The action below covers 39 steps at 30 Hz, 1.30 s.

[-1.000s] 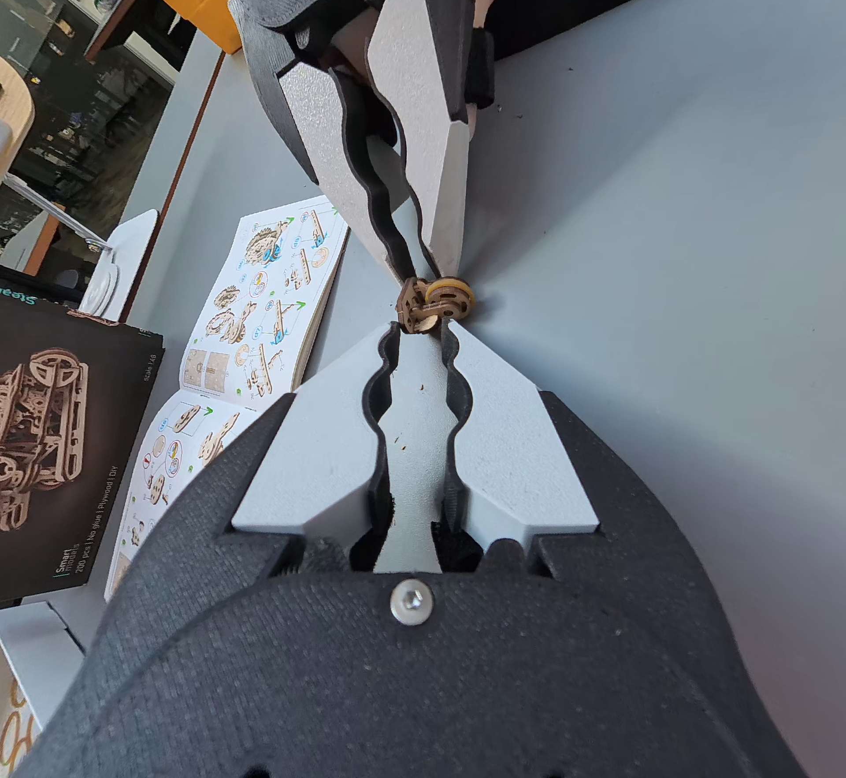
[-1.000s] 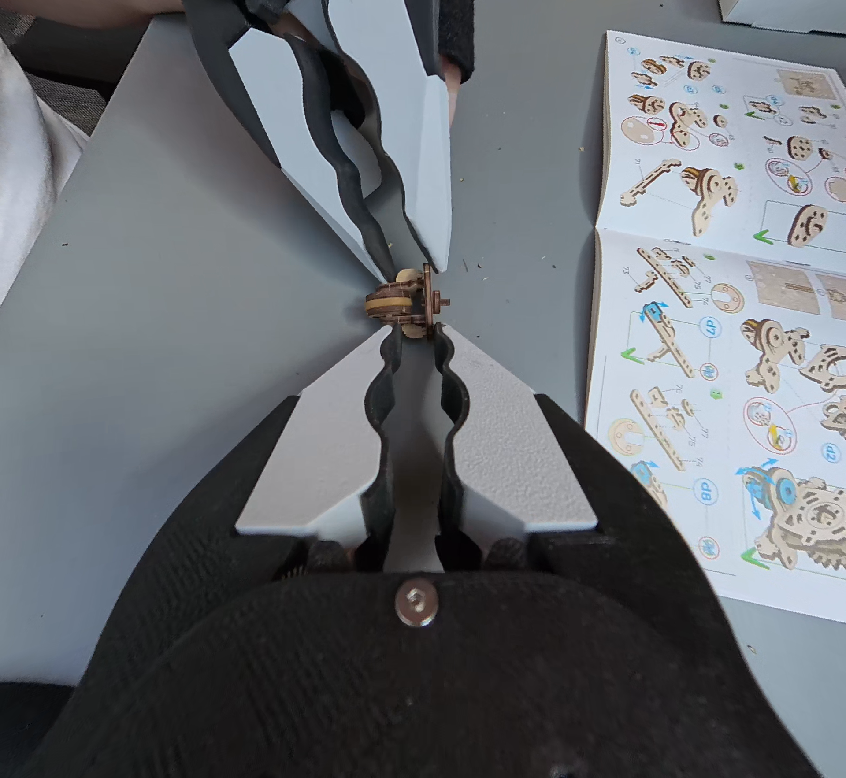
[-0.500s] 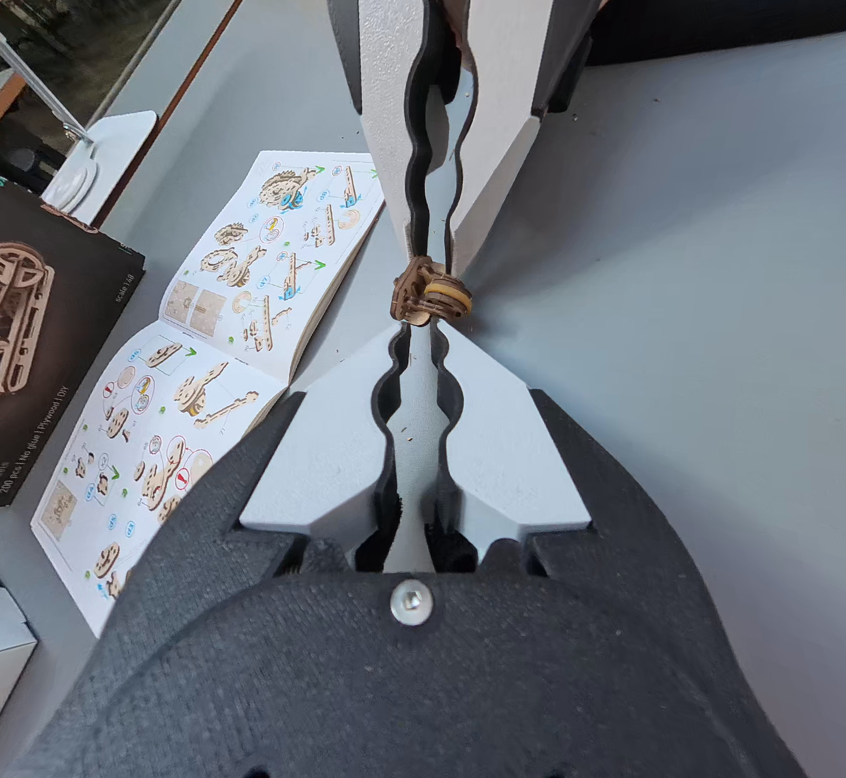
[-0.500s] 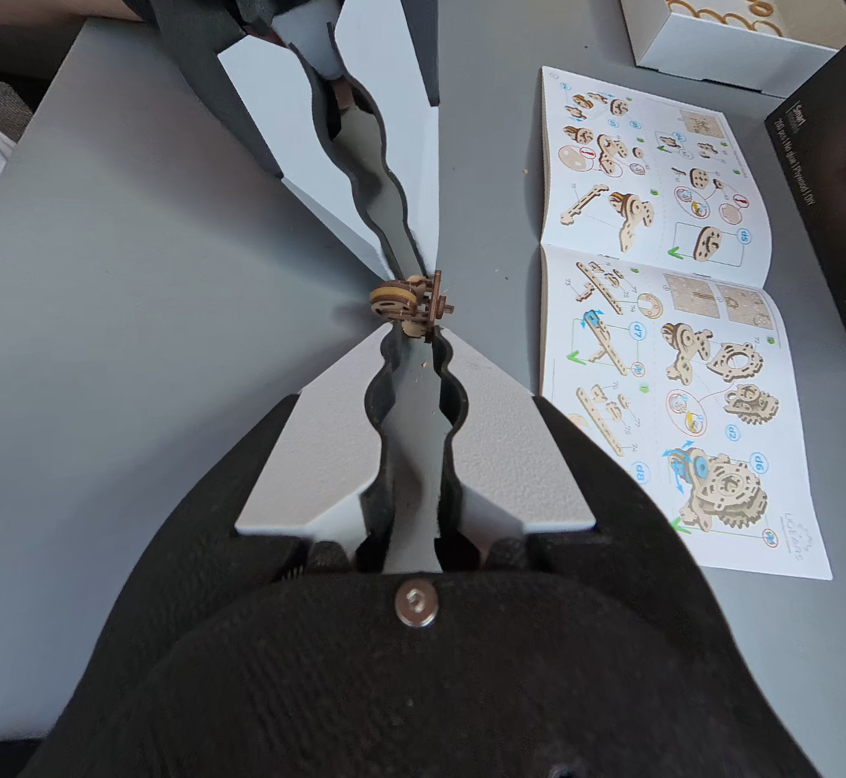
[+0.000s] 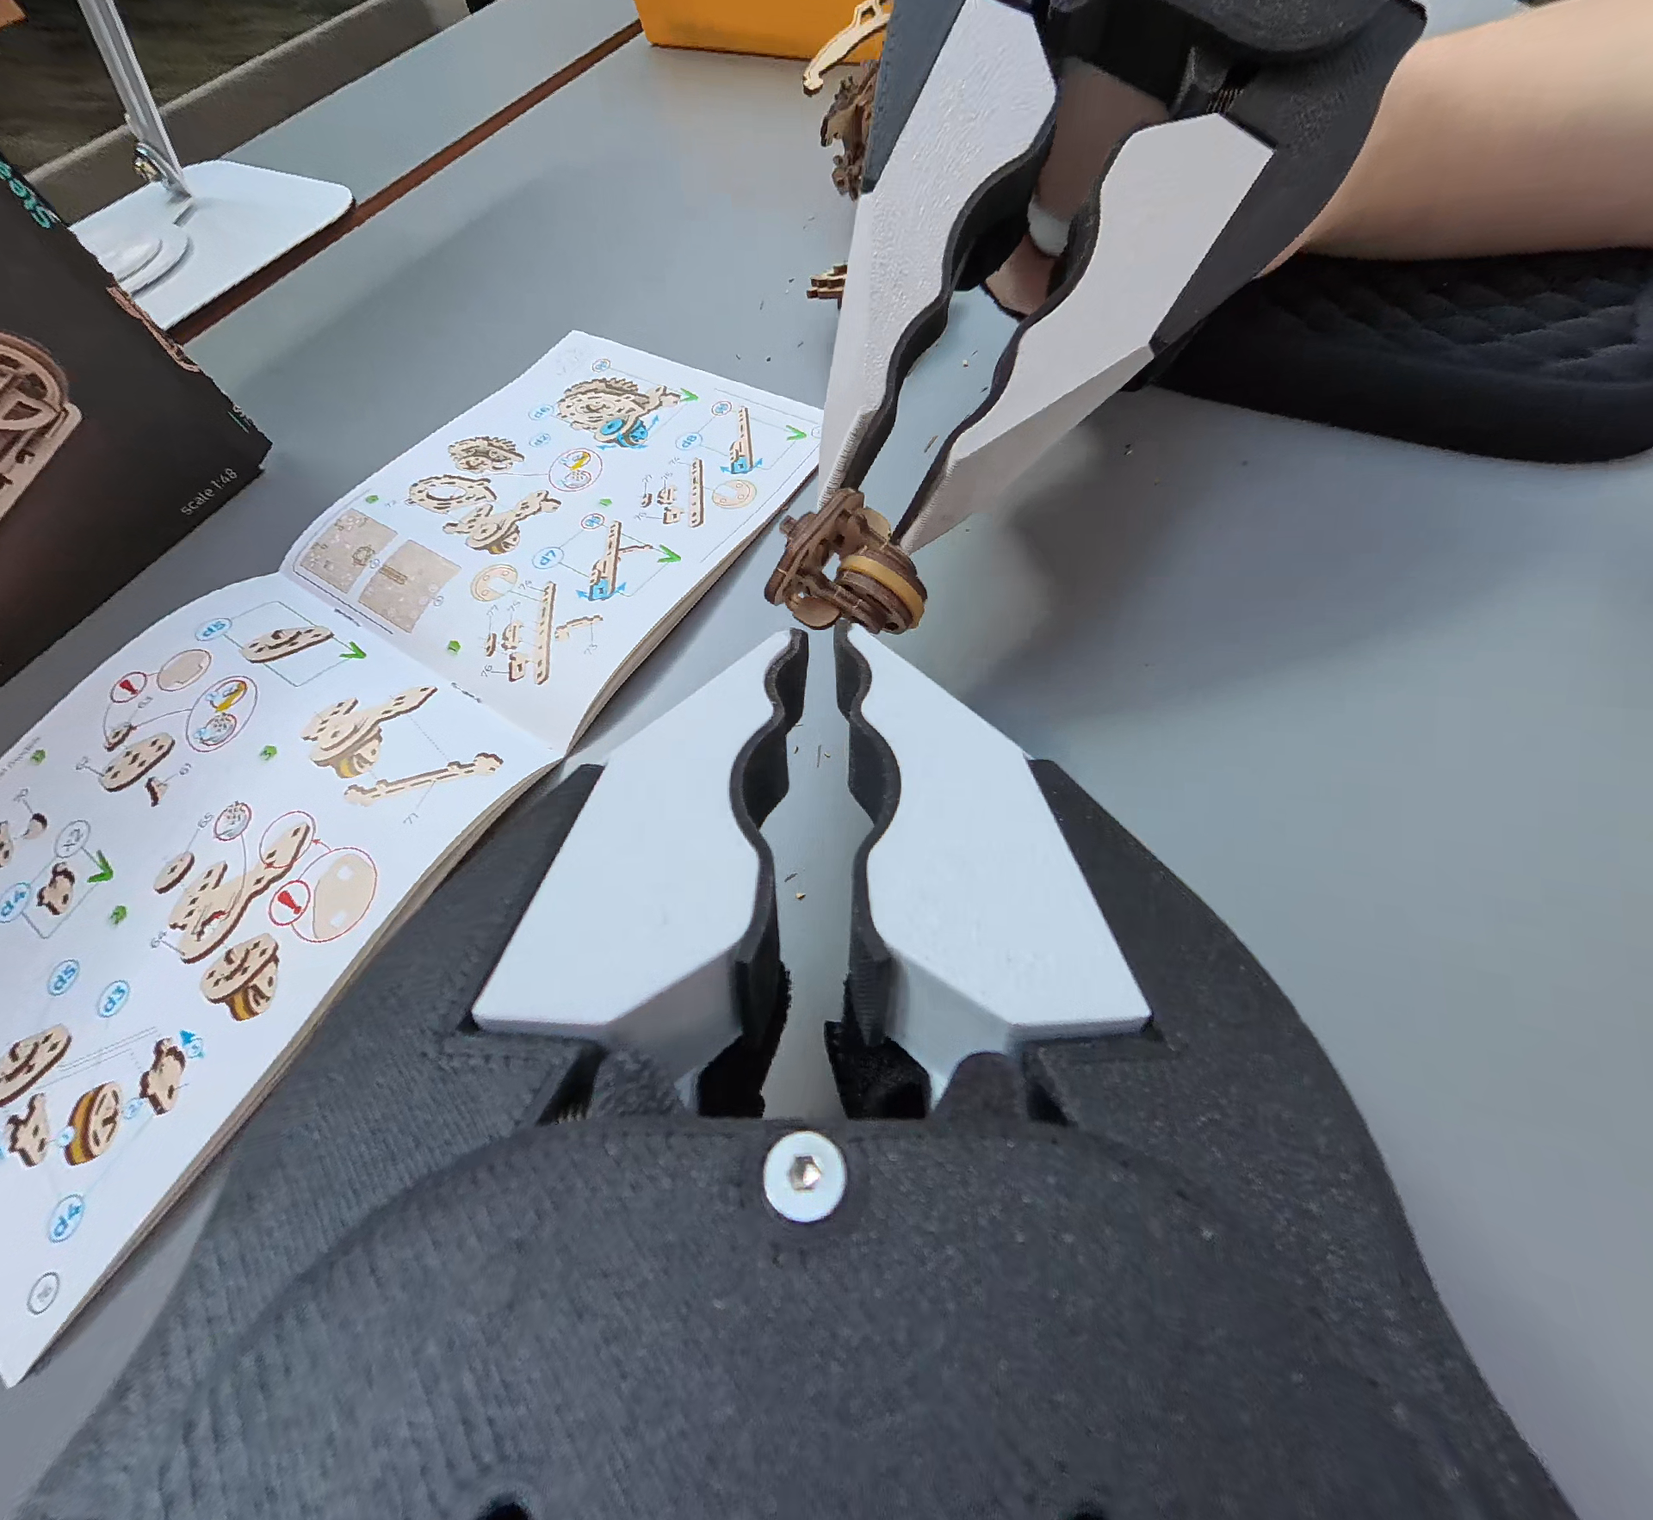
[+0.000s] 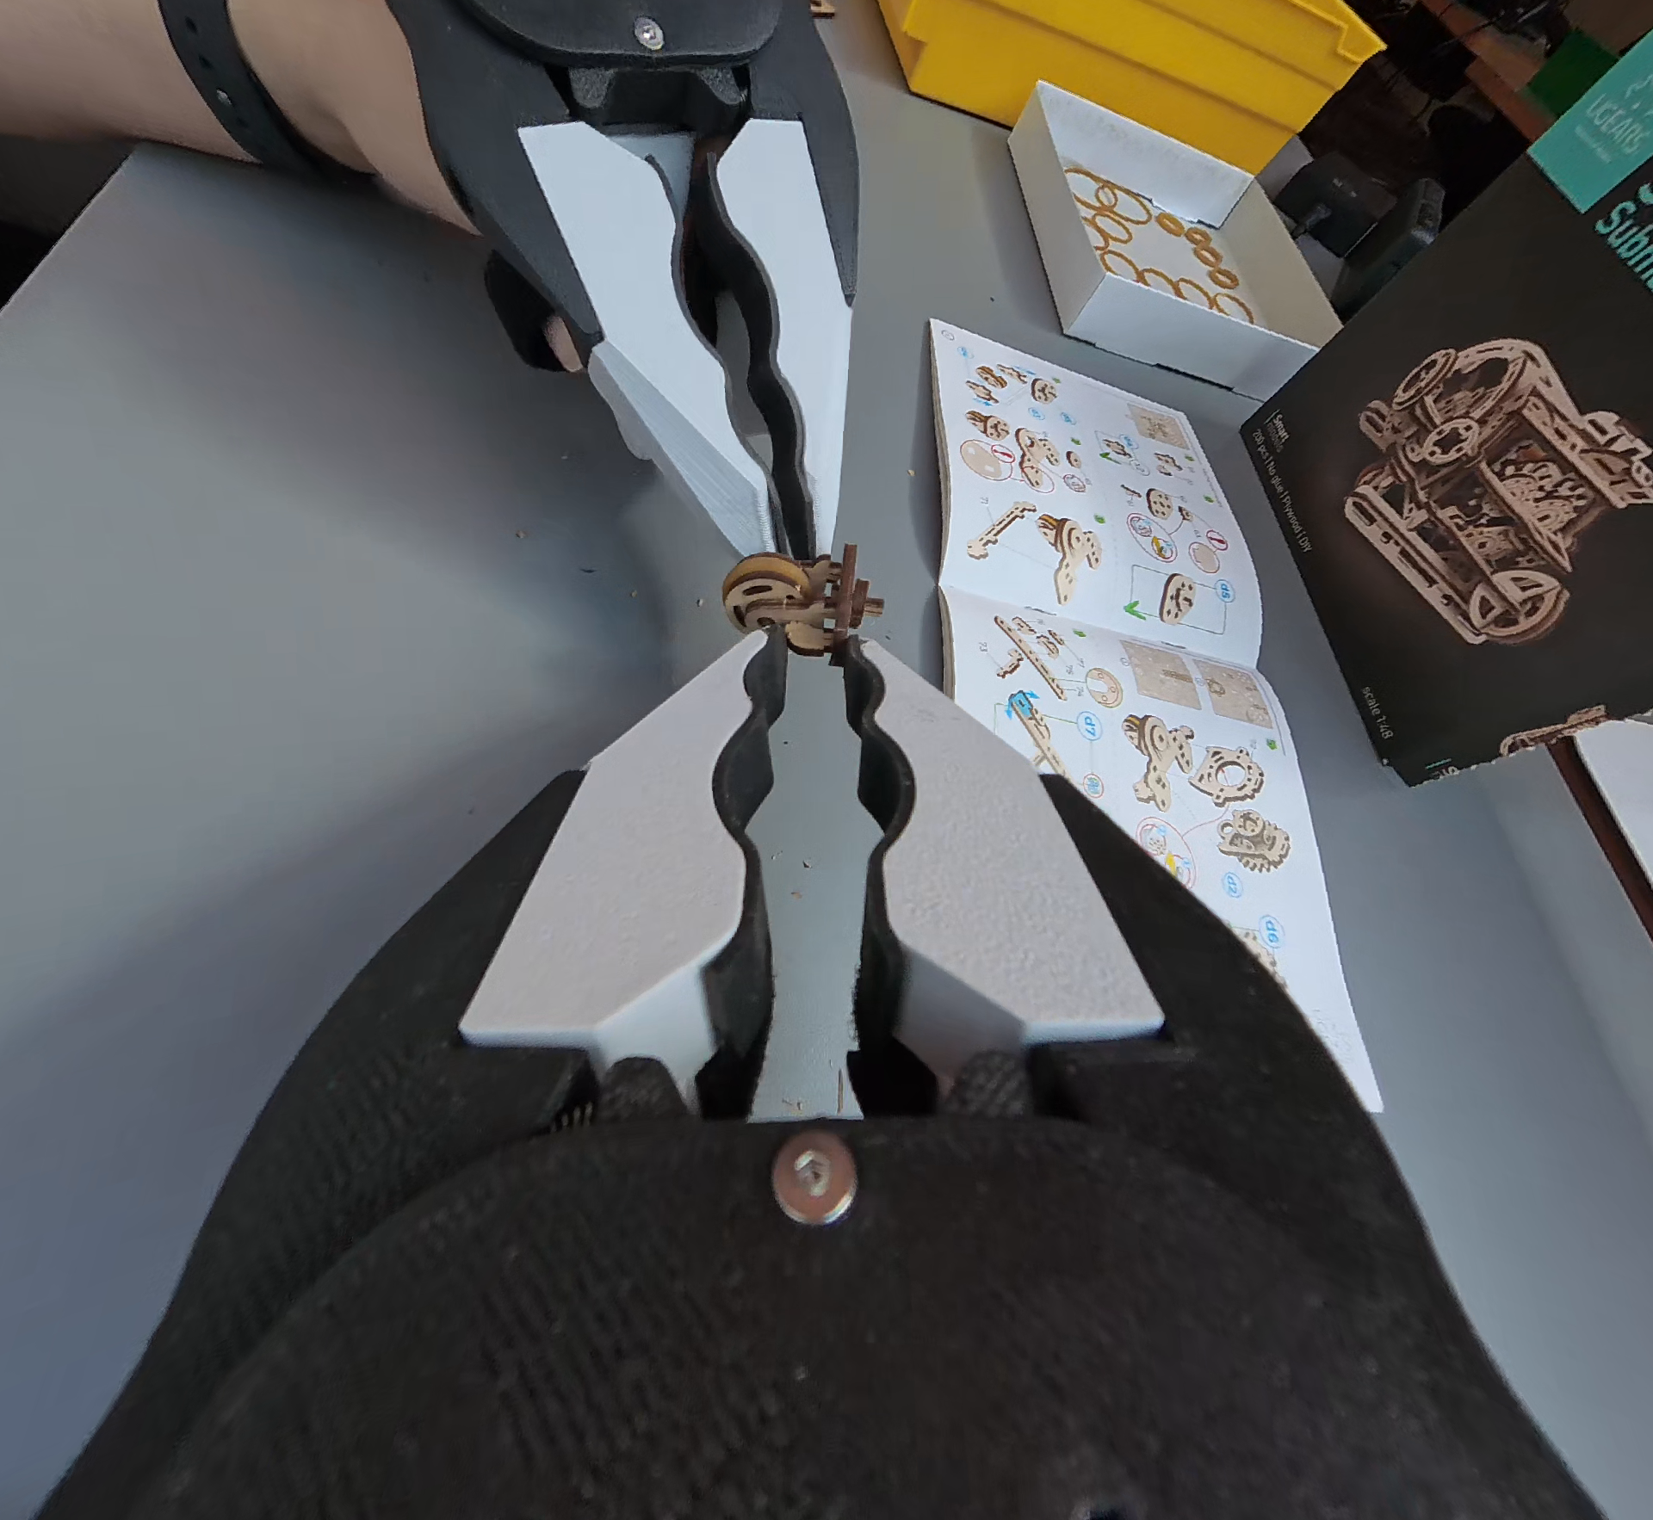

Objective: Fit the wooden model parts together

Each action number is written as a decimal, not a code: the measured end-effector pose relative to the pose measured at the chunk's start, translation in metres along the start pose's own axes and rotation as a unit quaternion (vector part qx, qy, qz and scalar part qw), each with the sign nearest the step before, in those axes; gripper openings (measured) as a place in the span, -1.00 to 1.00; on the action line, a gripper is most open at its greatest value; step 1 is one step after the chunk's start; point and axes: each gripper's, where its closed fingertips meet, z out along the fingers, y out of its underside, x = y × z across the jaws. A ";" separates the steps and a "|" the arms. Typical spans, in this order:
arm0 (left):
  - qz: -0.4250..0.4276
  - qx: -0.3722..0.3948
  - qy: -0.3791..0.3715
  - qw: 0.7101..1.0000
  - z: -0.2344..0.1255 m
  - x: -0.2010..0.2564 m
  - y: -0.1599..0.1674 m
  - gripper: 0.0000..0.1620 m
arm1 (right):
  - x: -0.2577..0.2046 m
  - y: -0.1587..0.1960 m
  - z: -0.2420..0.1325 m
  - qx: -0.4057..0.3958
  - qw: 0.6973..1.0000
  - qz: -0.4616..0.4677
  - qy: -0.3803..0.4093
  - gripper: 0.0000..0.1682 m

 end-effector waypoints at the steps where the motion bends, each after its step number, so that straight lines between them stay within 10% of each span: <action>1: -0.011 0.008 0.008 1.000 -0.001 0.001 -0.002 -0.96 | 0.000 -0.002 -0.001 0.006 1.000 -0.006 0.004 -0.87; 39: -0.195 0.261 0.237 0.915 -0.053 0.035 -0.082 -0.87 | -0.005 -0.087 -0.062 0.298 0.953 0.041 -0.041 -0.87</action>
